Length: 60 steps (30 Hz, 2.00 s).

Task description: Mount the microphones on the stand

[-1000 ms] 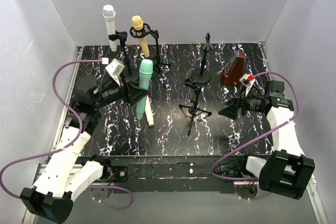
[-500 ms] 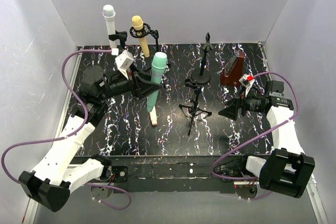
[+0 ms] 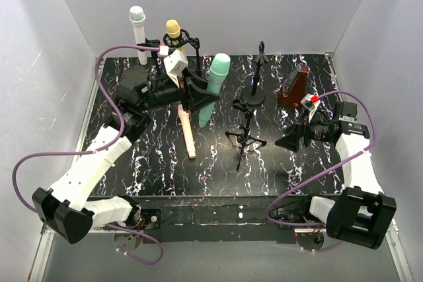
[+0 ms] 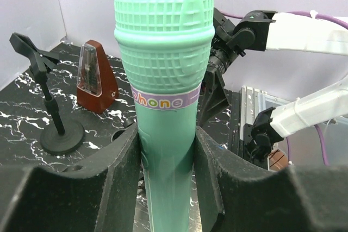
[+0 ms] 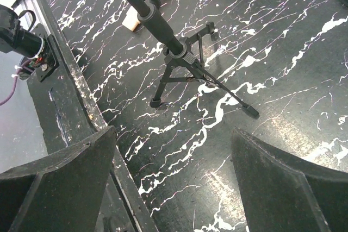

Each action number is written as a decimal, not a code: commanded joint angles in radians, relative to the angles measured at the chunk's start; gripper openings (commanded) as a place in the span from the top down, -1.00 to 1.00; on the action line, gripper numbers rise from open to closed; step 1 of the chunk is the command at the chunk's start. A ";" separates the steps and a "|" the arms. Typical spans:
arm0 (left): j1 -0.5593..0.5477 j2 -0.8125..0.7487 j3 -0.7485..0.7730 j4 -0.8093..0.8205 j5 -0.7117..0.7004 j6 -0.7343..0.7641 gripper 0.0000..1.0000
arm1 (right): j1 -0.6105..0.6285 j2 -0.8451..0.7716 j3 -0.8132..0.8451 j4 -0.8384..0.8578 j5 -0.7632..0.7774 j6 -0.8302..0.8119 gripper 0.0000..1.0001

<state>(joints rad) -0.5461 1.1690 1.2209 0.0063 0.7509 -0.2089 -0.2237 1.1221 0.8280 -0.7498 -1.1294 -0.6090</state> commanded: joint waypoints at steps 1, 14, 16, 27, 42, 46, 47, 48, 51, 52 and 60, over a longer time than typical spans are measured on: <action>-0.014 0.023 0.075 0.034 -0.007 0.029 1.00 | -0.008 0.005 0.020 -0.013 -0.026 -0.023 -0.82; -0.043 0.095 0.135 0.066 -0.010 0.040 1.00 | -0.008 0.011 0.023 -0.017 -0.020 -0.029 -0.82; -0.046 0.107 0.141 0.078 -0.012 0.040 1.00 | -0.008 0.013 0.025 -0.017 -0.020 -0.031 -0.82; -0.081 0.263 0.226 0.201 -0.001 0.019 1.00 | -0.008 0.024 0.028 -0.029 -0.023 -0.043 -0.82; -0.104 0.422 0.240 0.434 -0.136 -0.015 1.00 | -0.008 0.025 0.028 -0.040 -0.024 -0.052 -0.82; -0.103 0.422 0.198 0.468 -0.170 -0.012 1.00 | -0.008 0.030 0.030 -0.045 -0.029 -0.055 -0.82; -0.104 0.422 0.195 0.474 -0.173 -0.017 1.00 | -0.008 0.031 0.033 -0.046 -0.027 -0.057 -0.82; -0.104 0.422 0.186 0.478 -0.170 -0.024 1.00 | -0.008 0.030 0.031 -0.046 -0.027 -0.058 -0.82; -0.103 0.417 0.158 0.495 -0.157 -0.053 1.00 | -0.008 0.030 0.033 -0.048 -0.026 -0.060 -0.82; -0.104 0.408 0.143 0.498 -0.156 -0.061 1.00 | -0.008 0.030 0.033 -0.048 -0.027 -0.060 -0.82; -0.104 0.344 0.000 0.552 -0.182 -0.115 1.00 | -0.008 0.036 0.036 -0.056 -0.030 -0.064 -0.82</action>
<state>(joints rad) -0.6483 1.5784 1.2877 0.5293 0.5888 -0.2905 -0.2253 1.1542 0.8284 -0.7868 -1.1294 -0.6559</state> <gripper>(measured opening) 0.370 0.915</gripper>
